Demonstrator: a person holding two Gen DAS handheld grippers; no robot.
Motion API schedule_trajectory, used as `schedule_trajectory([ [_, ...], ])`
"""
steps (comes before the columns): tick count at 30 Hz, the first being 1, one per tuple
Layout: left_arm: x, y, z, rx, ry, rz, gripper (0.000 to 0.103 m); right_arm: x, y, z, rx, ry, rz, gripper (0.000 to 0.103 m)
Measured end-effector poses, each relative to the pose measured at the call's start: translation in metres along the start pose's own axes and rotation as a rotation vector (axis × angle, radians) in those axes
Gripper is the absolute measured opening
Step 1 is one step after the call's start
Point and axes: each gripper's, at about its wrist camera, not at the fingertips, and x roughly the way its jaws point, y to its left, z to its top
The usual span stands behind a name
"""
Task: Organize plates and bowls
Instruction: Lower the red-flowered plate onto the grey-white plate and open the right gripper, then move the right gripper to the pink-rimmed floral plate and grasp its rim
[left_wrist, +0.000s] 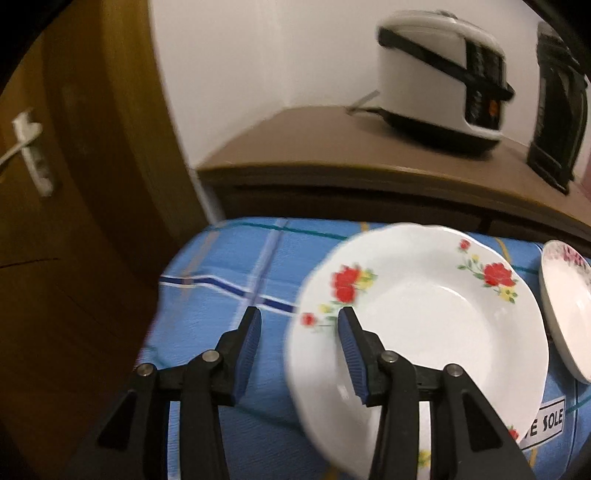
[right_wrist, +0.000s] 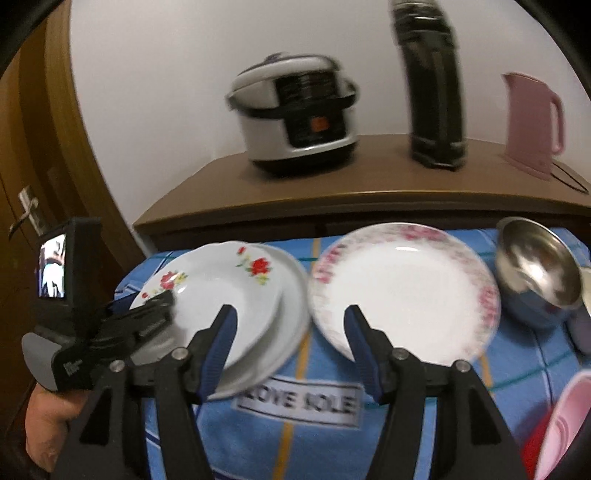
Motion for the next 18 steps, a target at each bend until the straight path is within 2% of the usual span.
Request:
schedule_trajectory([
  [3, -0.022, 0.003, 0.000, 0.013, -0.034, -0.007, 0.051, -0.017, -0.022, -0.006, 0.043, -0.024, -0.041, 0.061],
  [5, -0.039, -0.002, 0.001, 0.016, -0.059, -0.042, 0.052, -0.026, -0.038, -0.010, 0.069, -0.041, -0.073, 0.061],
  [8, -0.059, -0.020, 0.006, 0.019, -0.078, -0.145, 0.052, -0.037, -0.064, -0.017, 0.118, -0.054, -0.133, 0.062],
  [11, -0.067, -0.045, 0.012, 0.046, -0.076, -0.225, 0.052, -0.039, -0.085, -0.019, 0.190, -0.032, -0.142, 0.063],
  [15, -0.069, -0.083, 0.018, 0.130, -0.088, -0.239, 0.052, -0.042, -0.098, -0.015, 0.244, -0.042, -0.134, 0.055],
  [18, -0.066, -0.106, 0.024, 0.173, -0.074, -0.256, 0.052, -0.041, -0.102, -0.015, 0.258, -0.033, -0.138, 0.055],
])
